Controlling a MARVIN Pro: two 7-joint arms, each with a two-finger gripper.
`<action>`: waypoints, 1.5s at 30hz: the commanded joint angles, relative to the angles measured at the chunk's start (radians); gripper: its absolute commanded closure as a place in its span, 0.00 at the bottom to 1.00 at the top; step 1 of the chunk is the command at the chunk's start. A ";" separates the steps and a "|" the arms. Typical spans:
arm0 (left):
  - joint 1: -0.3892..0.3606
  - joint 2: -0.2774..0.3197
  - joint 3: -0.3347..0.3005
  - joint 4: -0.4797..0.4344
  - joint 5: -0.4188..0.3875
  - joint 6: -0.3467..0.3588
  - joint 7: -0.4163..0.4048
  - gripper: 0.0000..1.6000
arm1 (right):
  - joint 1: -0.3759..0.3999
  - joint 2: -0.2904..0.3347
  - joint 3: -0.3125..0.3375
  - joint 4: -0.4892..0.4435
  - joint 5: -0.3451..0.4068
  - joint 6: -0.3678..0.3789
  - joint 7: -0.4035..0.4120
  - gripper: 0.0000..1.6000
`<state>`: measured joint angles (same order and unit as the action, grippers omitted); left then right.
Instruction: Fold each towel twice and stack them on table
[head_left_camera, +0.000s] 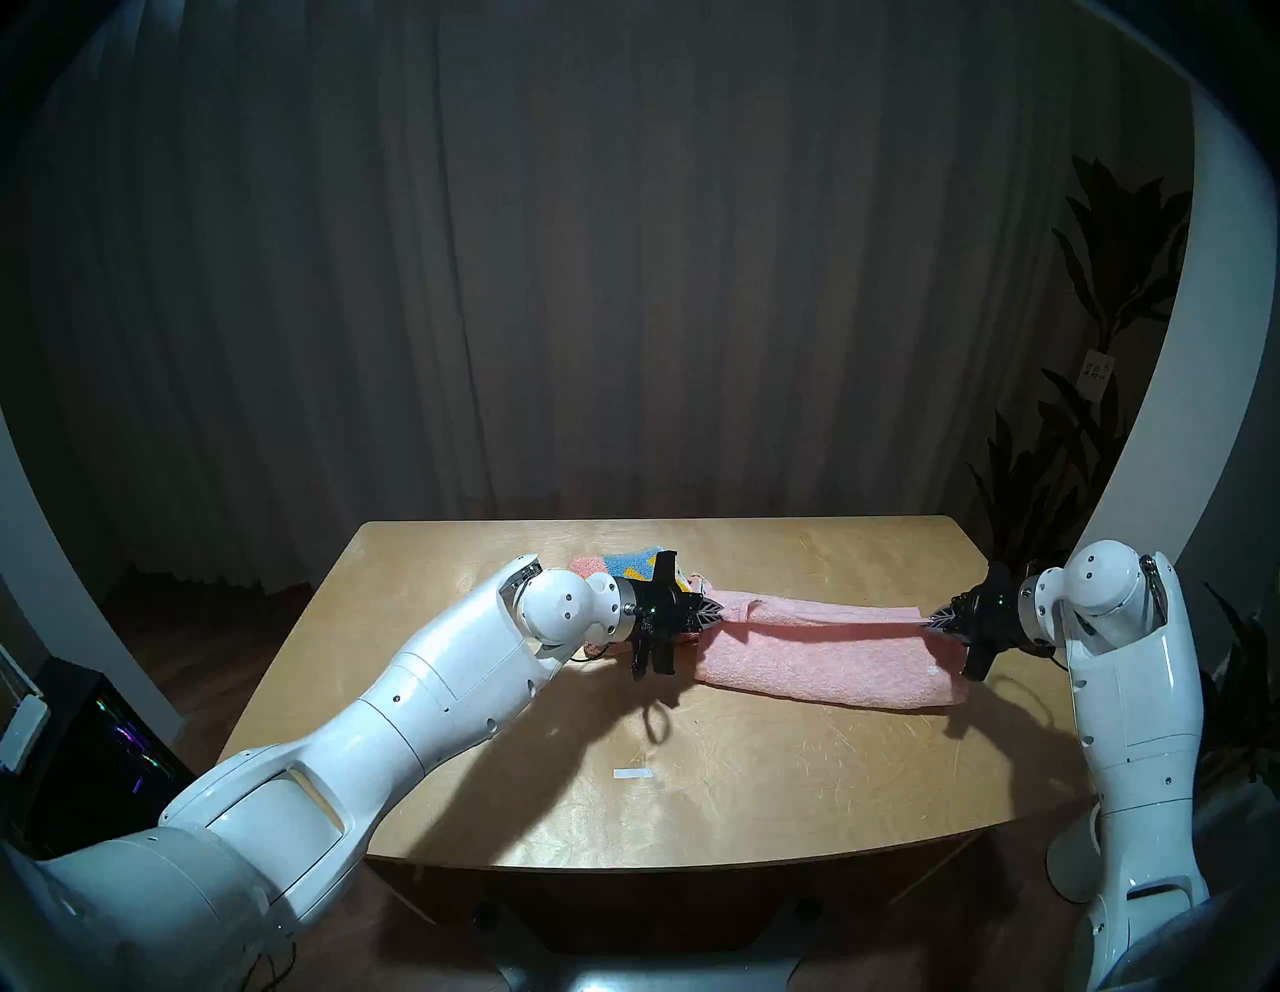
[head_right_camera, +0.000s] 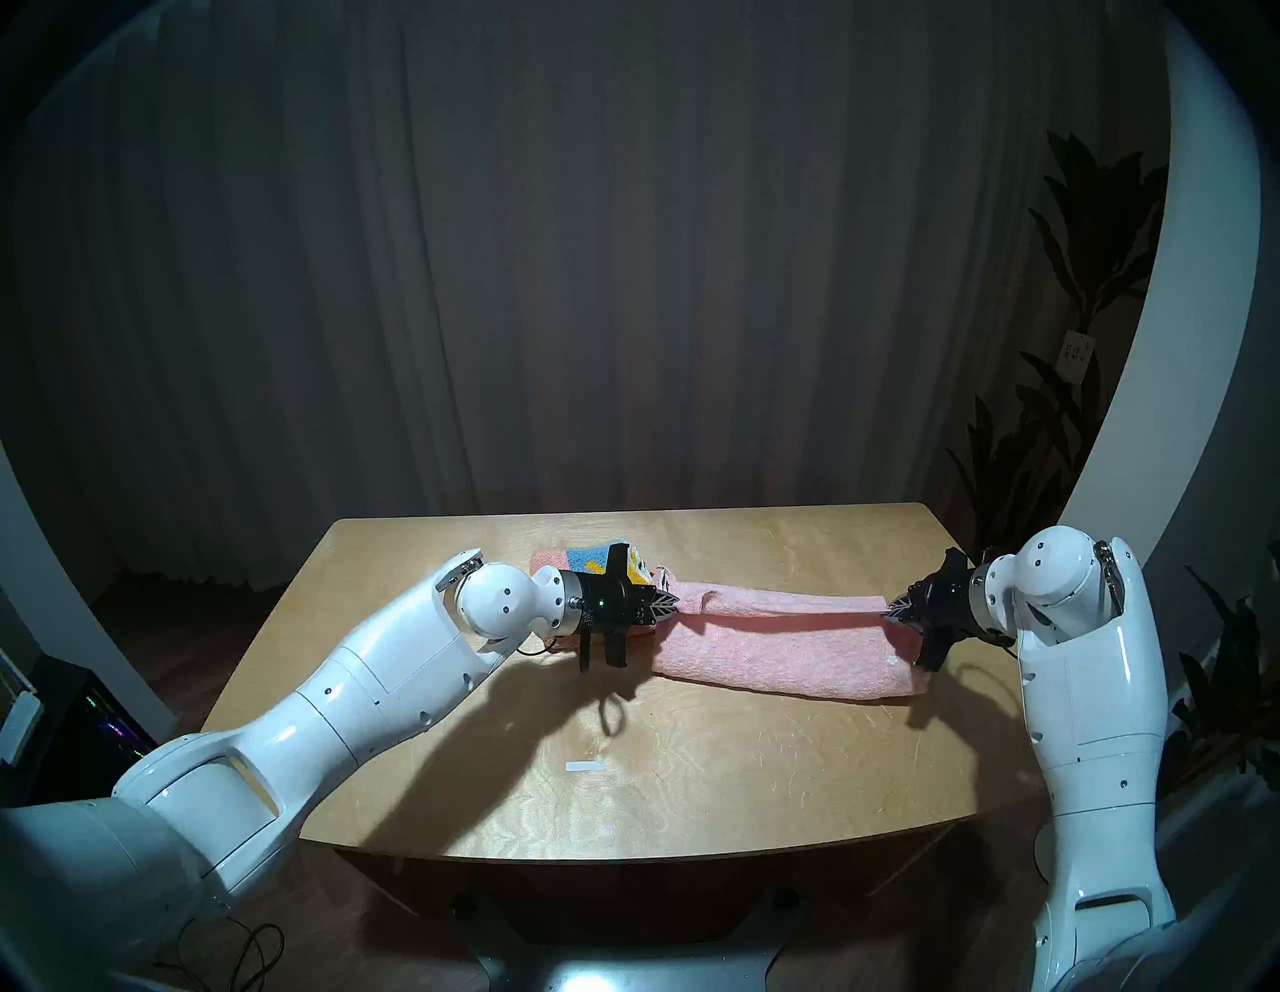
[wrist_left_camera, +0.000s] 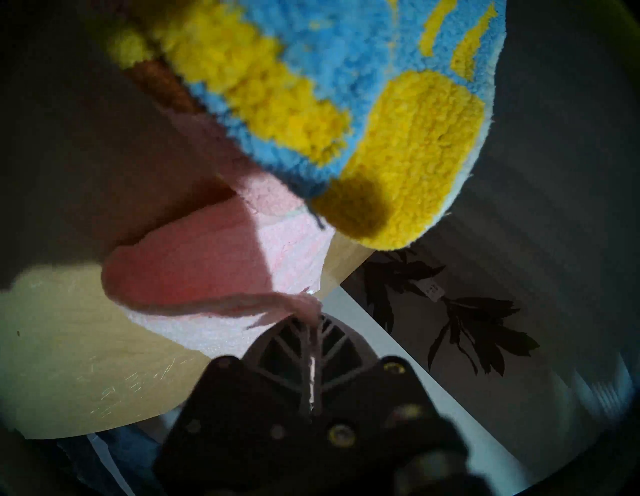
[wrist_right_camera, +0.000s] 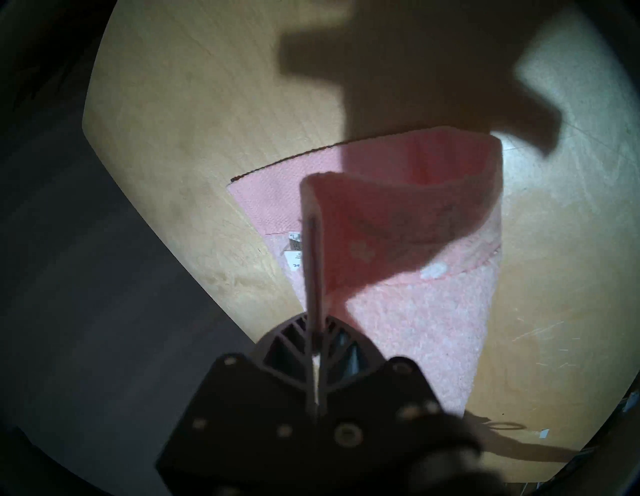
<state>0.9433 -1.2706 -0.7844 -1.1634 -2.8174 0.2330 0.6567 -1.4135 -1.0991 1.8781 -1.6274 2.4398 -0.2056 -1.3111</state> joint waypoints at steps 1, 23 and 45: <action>-0.091 -0.056 -0.009 0.030 0.026 -0.042 -0.007 1.00 | 0.117 0.028 -0.032 0.052 -0.004 -0.031 0.034 1.00; -0.200 -0.193 0.073 0.257 0.155 -0.172 -0.010 0.70 | 0.324 0.007 -0.203 0.343 -0.055 -0.090 0.115 1.00; -0.319 -0.291 0.117 0.390 0.243 -0.180 -0.050 0.00 | 0.530 -0.010 -0.281 0.605 -0.080 -0.068 0.145 0.00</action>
<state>0.6914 -1.5246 -0.6803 -0.7585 -2.6019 0.0264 0.6308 -0.9884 -1.1134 1.6057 -1.0560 2.3573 -0.3025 -1.1725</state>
